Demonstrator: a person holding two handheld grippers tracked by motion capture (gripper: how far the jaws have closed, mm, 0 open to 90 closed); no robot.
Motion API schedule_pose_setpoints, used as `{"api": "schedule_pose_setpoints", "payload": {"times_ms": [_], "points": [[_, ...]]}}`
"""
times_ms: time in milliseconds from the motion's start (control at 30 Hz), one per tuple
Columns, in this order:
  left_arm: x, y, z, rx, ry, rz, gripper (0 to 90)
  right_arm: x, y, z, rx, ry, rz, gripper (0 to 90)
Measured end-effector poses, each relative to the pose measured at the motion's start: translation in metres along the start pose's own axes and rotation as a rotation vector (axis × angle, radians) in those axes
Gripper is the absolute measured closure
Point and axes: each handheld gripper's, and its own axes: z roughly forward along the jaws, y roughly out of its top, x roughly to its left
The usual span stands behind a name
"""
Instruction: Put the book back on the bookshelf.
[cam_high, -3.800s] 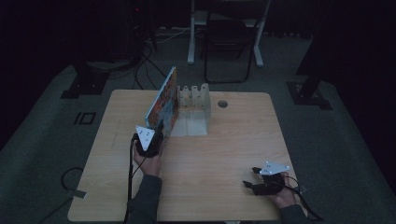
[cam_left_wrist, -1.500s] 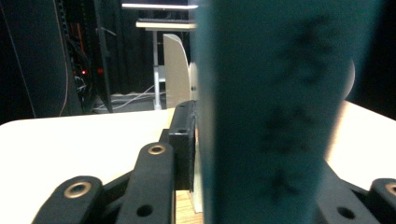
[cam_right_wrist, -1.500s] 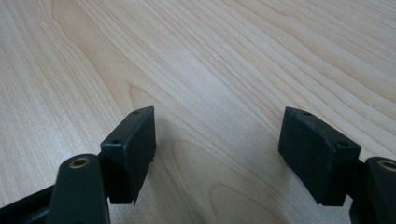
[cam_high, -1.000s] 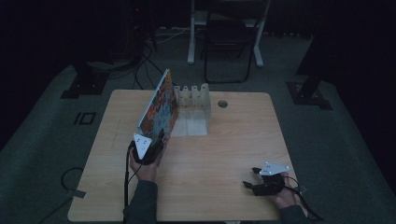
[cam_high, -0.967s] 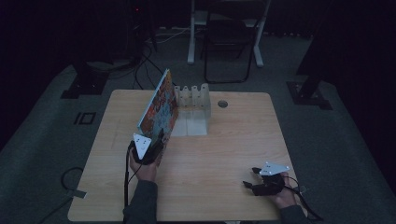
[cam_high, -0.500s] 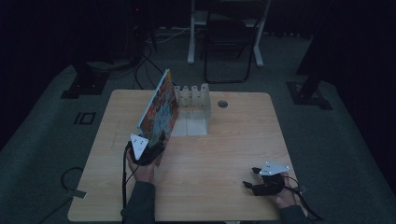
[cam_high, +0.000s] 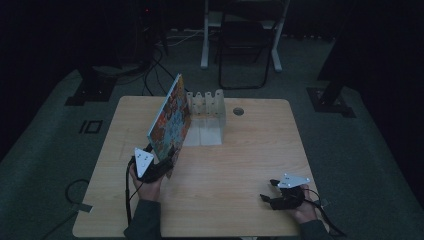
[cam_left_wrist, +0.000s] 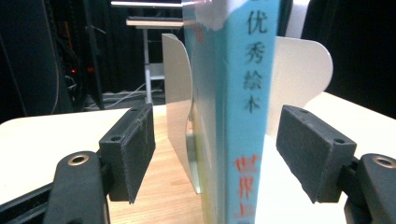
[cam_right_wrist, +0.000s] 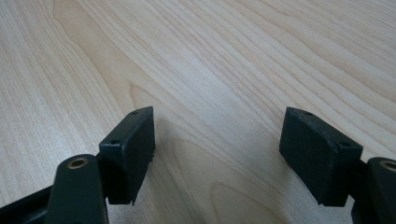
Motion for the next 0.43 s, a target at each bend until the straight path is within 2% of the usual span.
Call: {"api": "schedule_pose_setpoints", "payload": {"times_ms": [167, 433], "points": [[-0.003, -0.001, -0.006, 0.02, -0.02, 0.032, 28.4, 0.0, 0.0, 0.0, 0.0, 0.0, 0.001, 26.1], [-0.005, -0.008, -0.02, 0.021, -0.031, 0.028, 28.5, 0.0, 0.0, 0.0, 0.001, 0.002, -0.001, 25.3]]}}
